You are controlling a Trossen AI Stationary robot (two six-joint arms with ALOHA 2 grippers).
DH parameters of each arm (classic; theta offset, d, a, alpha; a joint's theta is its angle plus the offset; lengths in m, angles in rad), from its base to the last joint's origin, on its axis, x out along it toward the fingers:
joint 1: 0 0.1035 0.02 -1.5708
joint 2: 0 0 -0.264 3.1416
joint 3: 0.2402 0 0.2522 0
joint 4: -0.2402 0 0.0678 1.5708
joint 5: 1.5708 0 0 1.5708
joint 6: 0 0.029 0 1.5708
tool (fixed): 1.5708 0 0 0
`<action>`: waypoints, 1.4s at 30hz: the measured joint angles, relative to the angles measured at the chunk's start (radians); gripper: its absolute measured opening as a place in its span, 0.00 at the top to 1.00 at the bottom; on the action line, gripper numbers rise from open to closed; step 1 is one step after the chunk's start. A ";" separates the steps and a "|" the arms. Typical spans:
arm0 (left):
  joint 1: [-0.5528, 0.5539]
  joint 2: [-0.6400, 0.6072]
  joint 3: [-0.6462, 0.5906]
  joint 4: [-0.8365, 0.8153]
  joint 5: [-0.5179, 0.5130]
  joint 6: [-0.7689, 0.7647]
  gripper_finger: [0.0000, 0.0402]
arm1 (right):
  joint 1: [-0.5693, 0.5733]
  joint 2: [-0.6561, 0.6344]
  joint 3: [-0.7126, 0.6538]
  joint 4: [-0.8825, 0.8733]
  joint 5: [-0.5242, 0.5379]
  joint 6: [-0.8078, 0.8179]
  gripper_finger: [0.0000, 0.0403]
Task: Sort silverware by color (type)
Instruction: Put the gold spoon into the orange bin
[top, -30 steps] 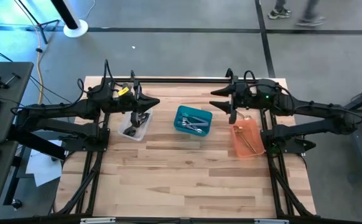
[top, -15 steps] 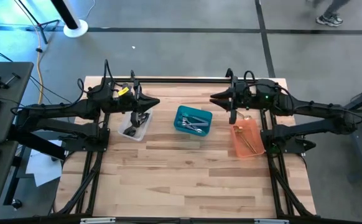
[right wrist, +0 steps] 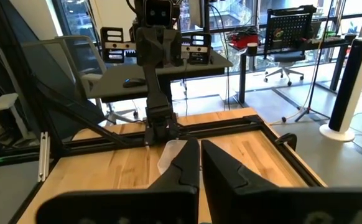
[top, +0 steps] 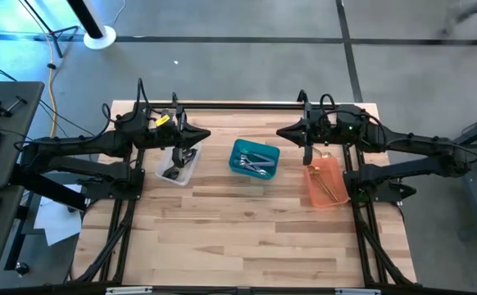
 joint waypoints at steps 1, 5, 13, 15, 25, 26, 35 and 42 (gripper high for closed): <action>0.000 0.000 0.000 0.000 0.000 0.000 1.00 | 0.000 0.000 0.000 0.000 -0.001 -0.004 1.00; 0.000 0.000 0.000 0.000 0.000 0.000 1.00 | 0.000 0.000 0.000 0.000 -0.004 -0.007 1.00; 0.000 0.000 0.000 0.000 0.000 0.000 1.00 | 0.000 0.000 0.000 0.000 -0.004 -0.024 1.00; 0.000 0.000 0.000 0.000 0.000 0.000 1.00 | 0.000 0.000 0.000 0.000 -0.004 -0.024 1.00; 0.000 0.000 0.000 0.000 0.000 0.000 1.00 | 0.000 0.000 0.000 0.000 -0.004 -0.026 1.00; 0.000 0.000 0.000 0.000 0.000 0.000 1.00 | 0.000 0.000 0.000 0.000 -0.004 -0.026 1.00; 0.000 0.000 0.000 0.000 0.000 0.000 1.00 | 0.000 0.000 0.000 -0.019 -0.010 -0.024 1.00; 0.000 0.000 0.000 0.000 0.000 0.000 1.00 | 0.000 0.000 0.000 -0.026 -0.012 -0.024 1.00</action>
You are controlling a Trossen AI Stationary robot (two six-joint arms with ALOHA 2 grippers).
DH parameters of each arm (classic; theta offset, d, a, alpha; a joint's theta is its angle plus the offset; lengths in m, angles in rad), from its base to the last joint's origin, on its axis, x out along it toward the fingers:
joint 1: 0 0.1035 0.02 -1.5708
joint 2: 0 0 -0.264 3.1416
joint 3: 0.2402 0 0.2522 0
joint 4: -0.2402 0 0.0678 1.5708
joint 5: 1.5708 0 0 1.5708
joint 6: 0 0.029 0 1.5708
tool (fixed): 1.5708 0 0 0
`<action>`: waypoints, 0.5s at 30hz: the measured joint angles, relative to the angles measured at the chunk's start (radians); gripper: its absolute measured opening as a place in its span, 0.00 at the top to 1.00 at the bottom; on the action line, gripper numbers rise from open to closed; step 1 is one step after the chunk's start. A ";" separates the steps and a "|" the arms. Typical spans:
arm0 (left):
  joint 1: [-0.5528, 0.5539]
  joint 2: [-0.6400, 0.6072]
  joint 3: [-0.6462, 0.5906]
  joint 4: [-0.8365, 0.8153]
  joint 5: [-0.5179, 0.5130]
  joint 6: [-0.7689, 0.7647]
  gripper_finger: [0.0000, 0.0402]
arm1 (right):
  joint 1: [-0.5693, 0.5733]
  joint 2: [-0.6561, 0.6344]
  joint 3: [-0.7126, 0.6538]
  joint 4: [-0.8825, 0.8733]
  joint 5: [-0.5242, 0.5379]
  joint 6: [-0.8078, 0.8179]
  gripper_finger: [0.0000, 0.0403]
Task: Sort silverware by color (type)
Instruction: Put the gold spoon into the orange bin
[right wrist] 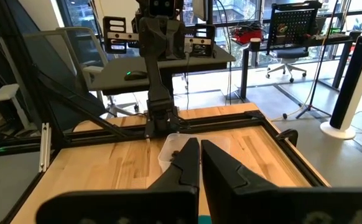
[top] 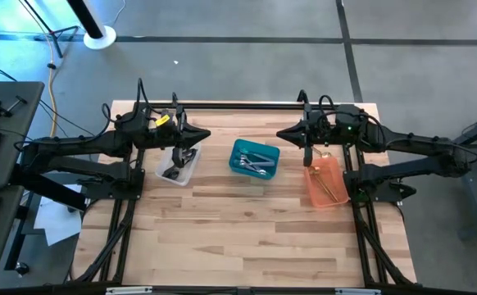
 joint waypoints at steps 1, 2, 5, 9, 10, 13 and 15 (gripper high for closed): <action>0.000 0.000 0.000 0.000 0.000 0.000 1.00 | 0.000 0.000 0.000 0.000 0.000 0.000 1.00; 0.000 0.000 0.000 0.000 0.000 0.000 1.00 | 0.000 0.000 0.000 -0.001 0.000 0.000 1.00; 0.000 0.000 0.000 0.000 0.000 0.000 1.00 | 0.000 0.000 0.000 -0.006 0.000 0.000 1.00; 0.000 0.000 0.000 0.000 0.000 0.000 1.00 | 0.000 0.000 0.000 -0.011 -0.001 0.000 1.00; 0.000 0.000 0.000 0.000 0.000 0.000 1.00 | 0.000 0.000 0.000 -0.011 -0.001 0.000 1.00; 0.000 0.000 0.000 0.000 0.000 0.000 1.00 | 0.000 0.000 0.000 -0.011 -0.004 0.000 1.00; 0.000 0.000 0.000 0.000 0.000 0.000 1.00 | 0.000 0.000 0.000 -0.011 -0.003 0.000 1.00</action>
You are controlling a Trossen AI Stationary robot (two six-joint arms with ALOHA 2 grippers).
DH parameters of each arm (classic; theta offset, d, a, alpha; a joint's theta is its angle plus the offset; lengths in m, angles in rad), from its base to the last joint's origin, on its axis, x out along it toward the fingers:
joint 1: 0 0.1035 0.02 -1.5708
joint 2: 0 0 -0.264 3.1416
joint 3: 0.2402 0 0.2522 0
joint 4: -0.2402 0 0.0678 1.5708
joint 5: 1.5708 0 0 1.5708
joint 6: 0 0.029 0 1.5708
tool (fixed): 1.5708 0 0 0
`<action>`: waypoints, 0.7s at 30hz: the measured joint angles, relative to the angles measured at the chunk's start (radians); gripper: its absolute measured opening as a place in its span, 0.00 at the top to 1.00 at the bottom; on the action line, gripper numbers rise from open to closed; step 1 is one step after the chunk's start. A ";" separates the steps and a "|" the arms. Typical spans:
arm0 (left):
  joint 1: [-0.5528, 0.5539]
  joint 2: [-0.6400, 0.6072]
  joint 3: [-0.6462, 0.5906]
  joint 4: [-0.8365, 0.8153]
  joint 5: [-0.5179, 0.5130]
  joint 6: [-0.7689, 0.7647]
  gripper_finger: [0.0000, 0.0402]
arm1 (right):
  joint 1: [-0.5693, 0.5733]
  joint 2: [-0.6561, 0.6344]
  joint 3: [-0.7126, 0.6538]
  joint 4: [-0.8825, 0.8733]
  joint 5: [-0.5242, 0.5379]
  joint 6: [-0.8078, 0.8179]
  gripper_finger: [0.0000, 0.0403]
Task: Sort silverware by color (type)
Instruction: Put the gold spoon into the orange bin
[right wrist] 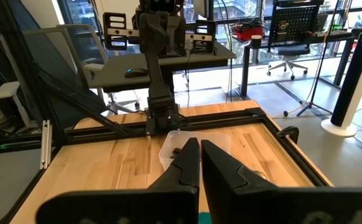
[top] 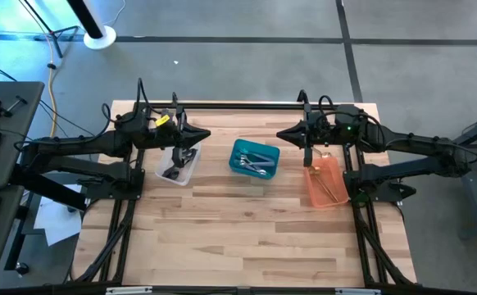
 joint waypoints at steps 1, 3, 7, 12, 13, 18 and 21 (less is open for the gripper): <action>0.000 0.000 0.000 0.000 0.000 0.000 1.00 | 0.000 0.000 0.000 0.000 0.000 0.000 1.00; 0.000 0.000 0.000 0.000 0.000 0.000 1.00 | 0.000 0.000 0.000 0.000 0.000 0.000 1.00; 0.000 0.000 0.000 0.000 0.000 0.000 1.00 | 0.000 0.000 0.000 0.000 0.000 0.000 1.00; 0.000 0.000 0.000 -0.005 0.000 0.001 1.00 | 0.000 0.000 0.000 0.000 0.000 0.000 1.00; 0.000 0.000 0.000 -0.006 0.000 0.001 1.00 | 0.000 0.000 0.000 0.000 0.000 0.000 1.00; 0.000 0.000 0.000 -0.015 -0.003 0.001 1.00 | 0.000 0.000 0.000 0.000 0.000 0.003 1.00; 0.000 0.000 0.000 -0.015 -0.052 0.008 0.99 | 0.000 0.000 0.000 0.000 0.001 0.002 1.00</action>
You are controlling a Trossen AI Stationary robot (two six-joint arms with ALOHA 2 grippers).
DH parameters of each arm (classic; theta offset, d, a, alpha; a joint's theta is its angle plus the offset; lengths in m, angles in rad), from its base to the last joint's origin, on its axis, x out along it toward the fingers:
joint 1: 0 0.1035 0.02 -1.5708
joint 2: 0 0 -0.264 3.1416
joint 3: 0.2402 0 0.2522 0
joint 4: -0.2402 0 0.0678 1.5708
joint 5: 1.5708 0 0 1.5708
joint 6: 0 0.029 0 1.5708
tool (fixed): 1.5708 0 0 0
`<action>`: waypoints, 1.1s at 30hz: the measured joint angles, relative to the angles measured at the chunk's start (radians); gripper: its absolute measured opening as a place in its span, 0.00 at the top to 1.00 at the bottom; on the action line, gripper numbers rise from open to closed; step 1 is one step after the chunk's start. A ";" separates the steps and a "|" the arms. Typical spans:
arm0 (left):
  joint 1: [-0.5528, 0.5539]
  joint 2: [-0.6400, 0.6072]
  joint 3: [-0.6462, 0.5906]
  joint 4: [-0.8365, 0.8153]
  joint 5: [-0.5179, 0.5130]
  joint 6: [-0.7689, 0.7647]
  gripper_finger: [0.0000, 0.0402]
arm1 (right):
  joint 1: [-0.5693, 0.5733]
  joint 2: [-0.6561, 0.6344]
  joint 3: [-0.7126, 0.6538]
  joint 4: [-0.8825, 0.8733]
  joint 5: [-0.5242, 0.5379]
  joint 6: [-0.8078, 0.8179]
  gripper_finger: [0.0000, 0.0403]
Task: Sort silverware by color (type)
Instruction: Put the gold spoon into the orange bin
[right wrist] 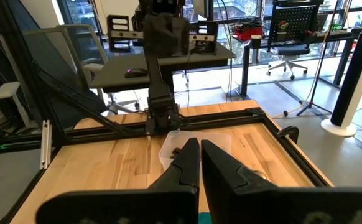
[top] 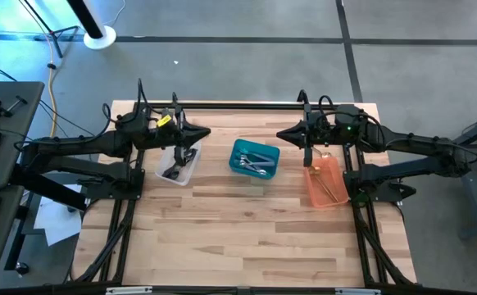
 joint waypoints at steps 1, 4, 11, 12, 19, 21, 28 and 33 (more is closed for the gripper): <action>0.000 0.002 0.000 0.001 -0.025 0.015 0.98 | 0.000 0.000 0.000 0.000 0.000 -0.001 1.00; 0.003 0.014 0.000 -0.002 -0.099 0.043 0.96 | 0.000 0.000 0.000 -0.002 0.000 -0.001 1.00; 0.123 0.082 0.000 -0.113 -0.127 -0.150 0.87 | 0.000 0.000 0.000 -0.039 0.004 -0.001 1.00; 0.150 0.094 0.000 -0.137 -0.109 -0.175 0.85 | 0.000 0.000 0.000 -0.040 0.004 -0.001 1.00; 0.324 0.175 0.000 -0.301 -0.023 -0.244 0.68 | 0.000 0.000 0.000 -0.057 0.004 0.007 1.00; 0.374 0.198 0.000 -0.363 -0.003 -0.247 0.63 | 0.000 0.000 0.000 -0.062 0.003 0.007 1.00; 0.513 0.313 0.000 -0.563 0.070 -0.272 0.51 | 0.000 0.000 0.000 -0.068 0.003 0.010 1.00; 0.546 0.431 0.088 -0.700 0.124 -0.195 0.50 | 0.000 0.000 0.000 -0.069 0.003 0.010 1.00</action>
